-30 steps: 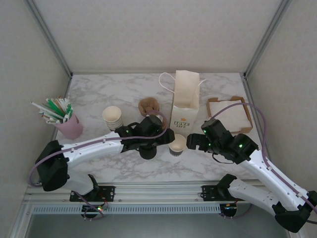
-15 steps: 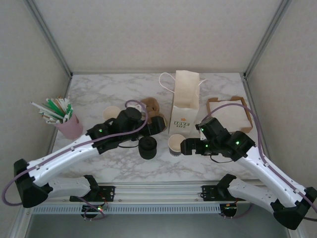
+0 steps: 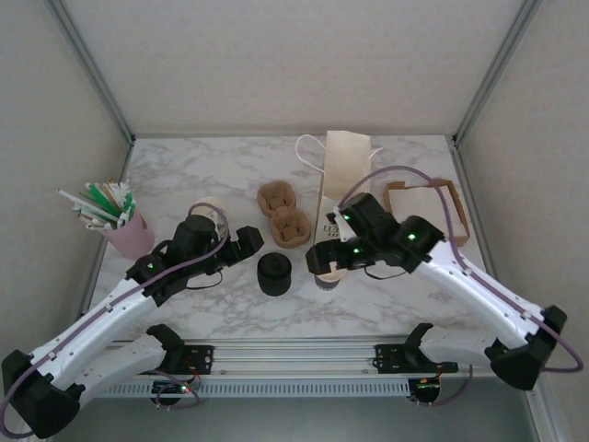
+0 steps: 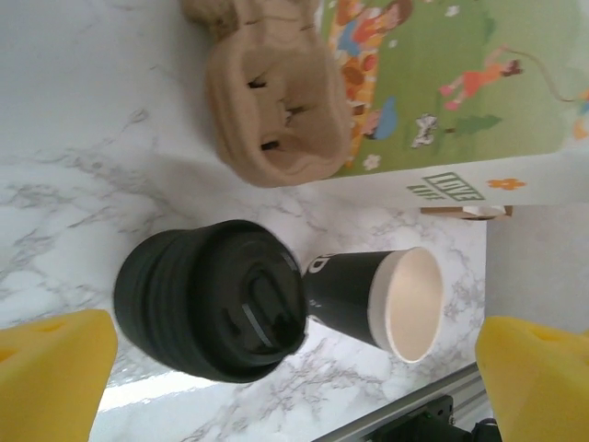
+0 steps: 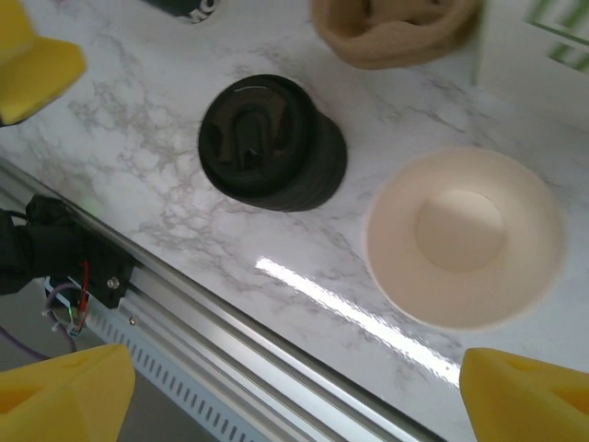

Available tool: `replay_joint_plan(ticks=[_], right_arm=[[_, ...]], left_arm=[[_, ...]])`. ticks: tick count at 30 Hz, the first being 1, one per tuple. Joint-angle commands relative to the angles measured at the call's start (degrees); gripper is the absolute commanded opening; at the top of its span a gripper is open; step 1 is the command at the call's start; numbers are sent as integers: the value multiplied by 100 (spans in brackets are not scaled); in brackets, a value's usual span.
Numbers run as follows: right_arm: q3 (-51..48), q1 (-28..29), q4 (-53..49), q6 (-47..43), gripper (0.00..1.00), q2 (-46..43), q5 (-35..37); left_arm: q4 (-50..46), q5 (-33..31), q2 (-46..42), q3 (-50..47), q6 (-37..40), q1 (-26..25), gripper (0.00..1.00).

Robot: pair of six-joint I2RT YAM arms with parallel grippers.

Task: Pack the takeout coffee

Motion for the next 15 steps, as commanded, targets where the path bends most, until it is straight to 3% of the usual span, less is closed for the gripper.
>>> replay_joint_plan(ticks=[1, 5, 15], right_arm=[[382, 280, 17, -303, 90, 465, 233], [757, 488, 26, -438, 90, 1104, 238], [1606, 666, -68, -814, 90, 2566, 100]], left_arm=[[127, 453, -395, -333, 53, 365, 100], [206, 825, -788, -814, -67, 772, 100], [340, 842, -1260, -1646, -433, 867, 100]])
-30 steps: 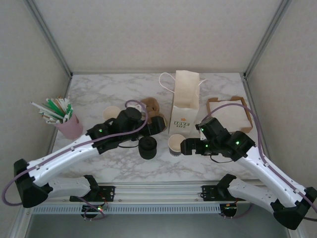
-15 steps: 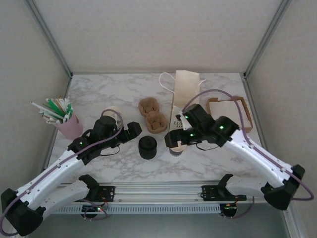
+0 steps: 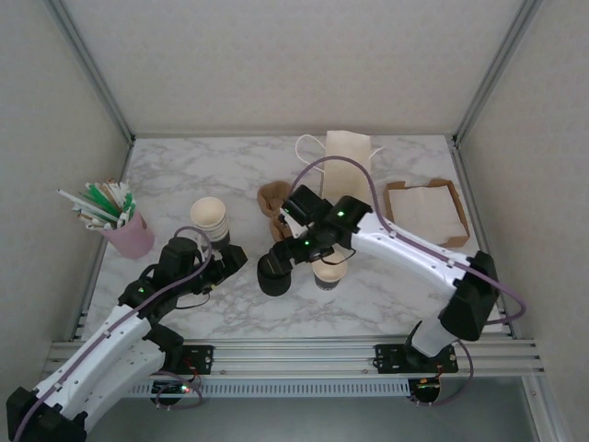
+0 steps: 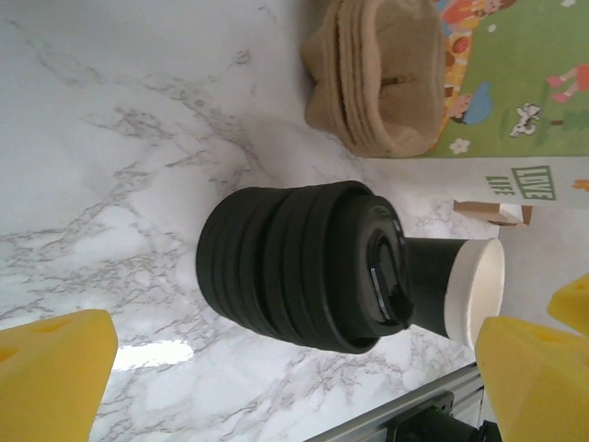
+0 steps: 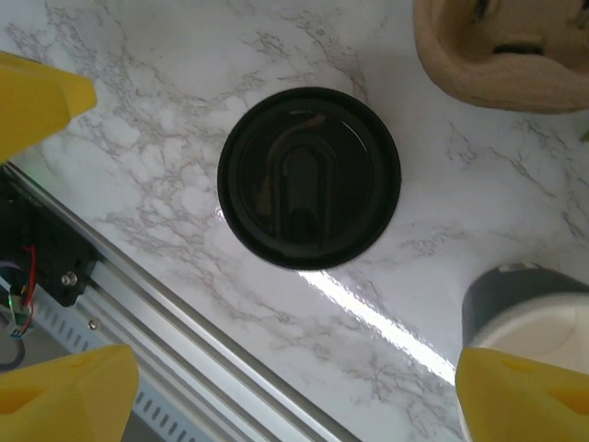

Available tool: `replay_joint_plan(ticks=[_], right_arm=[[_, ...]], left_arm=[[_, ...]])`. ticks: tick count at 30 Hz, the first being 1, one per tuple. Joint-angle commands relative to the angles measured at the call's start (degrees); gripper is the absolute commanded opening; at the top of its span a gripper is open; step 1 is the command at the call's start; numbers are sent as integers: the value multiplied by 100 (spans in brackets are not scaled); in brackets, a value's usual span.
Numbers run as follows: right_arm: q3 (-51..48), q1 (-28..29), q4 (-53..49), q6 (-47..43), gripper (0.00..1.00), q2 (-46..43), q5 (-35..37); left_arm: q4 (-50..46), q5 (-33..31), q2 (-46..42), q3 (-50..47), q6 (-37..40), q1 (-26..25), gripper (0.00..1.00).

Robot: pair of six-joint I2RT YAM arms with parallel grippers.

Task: Pack the takeout coffee

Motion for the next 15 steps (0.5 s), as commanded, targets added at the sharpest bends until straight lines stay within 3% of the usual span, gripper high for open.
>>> replay_joint_plan(ticks=[1, 4, 15], right_arm=[[389, 135, -134, -282, 90, 397, 18], [590, 160, -209, -355, 89, 744, 28], [1062, 197, -299, -518, 88, 1561, 125]], left_arm=[[224, 103, -182, -289, -221, 56, 100], [421, 174, -305, -582, -328, 65, 98], [729, 449, -516, -976, -327, 65, 63]])
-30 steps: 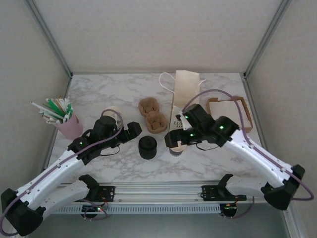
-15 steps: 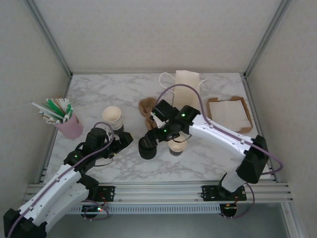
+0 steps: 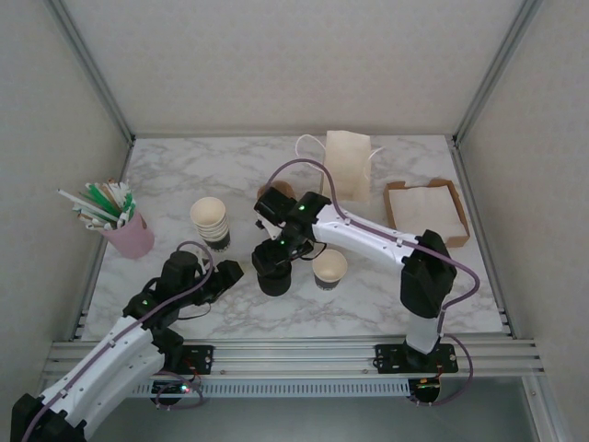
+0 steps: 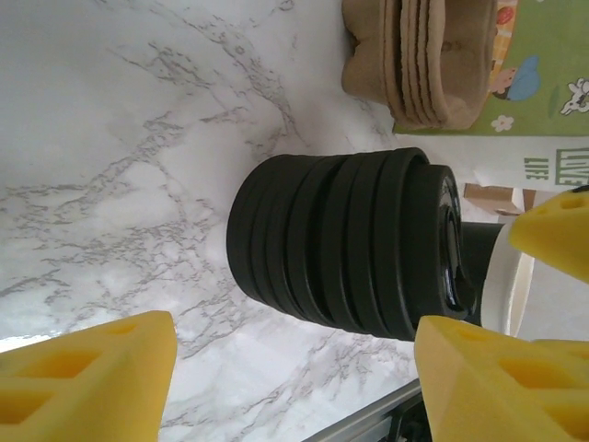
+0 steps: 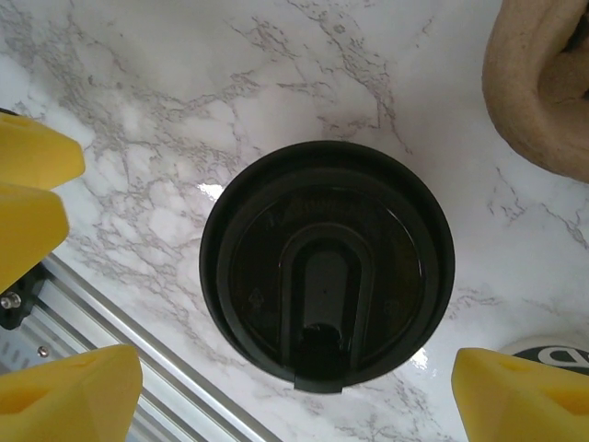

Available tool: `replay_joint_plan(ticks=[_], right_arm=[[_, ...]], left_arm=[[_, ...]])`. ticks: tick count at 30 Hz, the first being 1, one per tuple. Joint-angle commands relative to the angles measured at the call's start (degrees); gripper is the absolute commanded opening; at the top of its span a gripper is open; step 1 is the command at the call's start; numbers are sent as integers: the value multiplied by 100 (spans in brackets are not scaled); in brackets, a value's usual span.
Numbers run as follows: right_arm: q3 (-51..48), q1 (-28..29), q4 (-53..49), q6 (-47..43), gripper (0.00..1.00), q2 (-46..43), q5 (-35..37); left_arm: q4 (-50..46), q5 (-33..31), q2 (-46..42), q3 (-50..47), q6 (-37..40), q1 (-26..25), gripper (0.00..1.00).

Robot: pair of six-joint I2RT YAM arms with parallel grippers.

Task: Pack the takeout coffee

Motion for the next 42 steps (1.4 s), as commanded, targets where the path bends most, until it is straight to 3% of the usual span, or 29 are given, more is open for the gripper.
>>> replay_joint_plan(ticks=[1, 4, 42], right_arm=[[282, 63, -225, -119, 88, 195, 136], [386, 72, -306, -119, 88, 345, 249], [559, -30, -229, -200, 88, 791, 137]], left_arm=[[197, 178, -35, -87, 39, 58, 60], [164, 220, 103, -75, 139, 58, 52], [560, 566, 622, -168, 339, 58, 35]])
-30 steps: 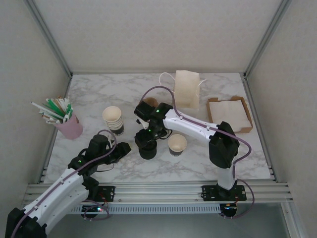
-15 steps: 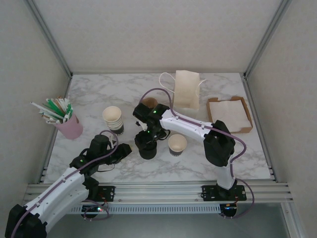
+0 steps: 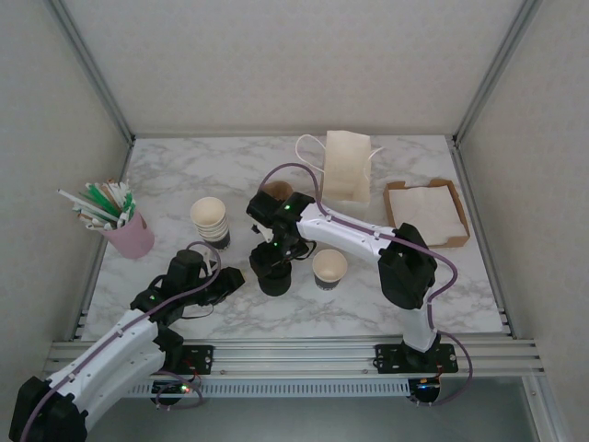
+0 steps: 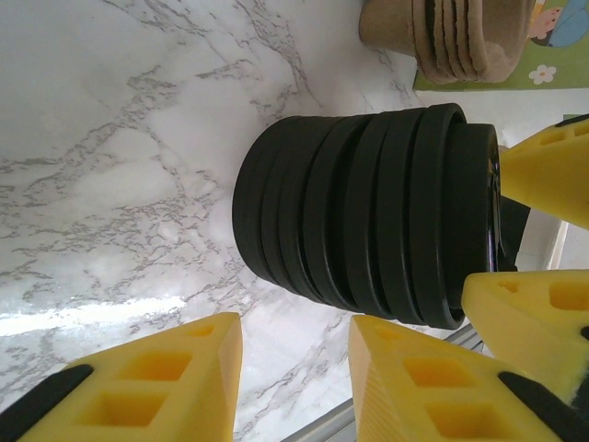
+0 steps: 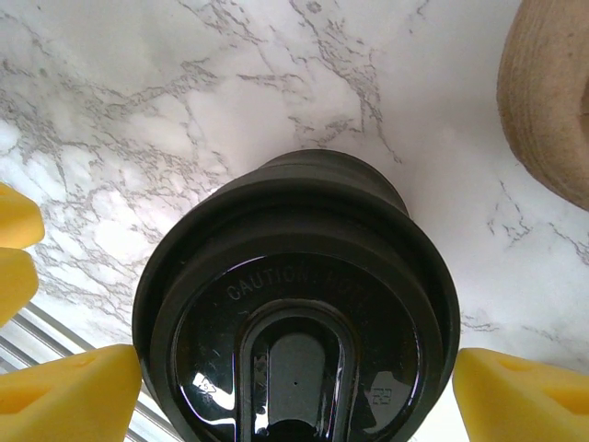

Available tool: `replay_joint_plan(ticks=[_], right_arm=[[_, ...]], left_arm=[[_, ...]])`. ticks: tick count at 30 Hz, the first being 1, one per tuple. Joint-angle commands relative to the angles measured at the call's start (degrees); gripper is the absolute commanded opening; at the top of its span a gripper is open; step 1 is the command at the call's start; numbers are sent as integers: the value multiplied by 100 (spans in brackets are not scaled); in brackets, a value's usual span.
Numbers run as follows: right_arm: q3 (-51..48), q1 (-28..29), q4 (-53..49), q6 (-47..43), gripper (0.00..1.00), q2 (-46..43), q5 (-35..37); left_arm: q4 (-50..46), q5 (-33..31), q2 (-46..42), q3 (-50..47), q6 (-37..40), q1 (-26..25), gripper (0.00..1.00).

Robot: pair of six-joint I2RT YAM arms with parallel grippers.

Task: Pack the takeout coffee

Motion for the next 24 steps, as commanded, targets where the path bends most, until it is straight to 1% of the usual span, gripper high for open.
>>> replay_joint_plan(ticks=[1, 9, 14, 20, 24], right_arm=[[197, -24, -19, -75, 88, 98, -6], [169, -24, 45, -80, 87, 131, -28], [160, -24, 77, -71, 83, 149, -63], [160, -24, 96, -71, 80, 158, -89], [142, -24, 98, -78, 76, 140, -109]], left_arm=[[160, 118, 34, -29, 112, 63, 35], [181, 124, 84, -29, 107, 57, 33], [219, 131, 71, -45, 85, 50, 33], [545, 284, 68, -152, -57, 50, 38], [729, 354, 78, -201, -133, 50, 38]])
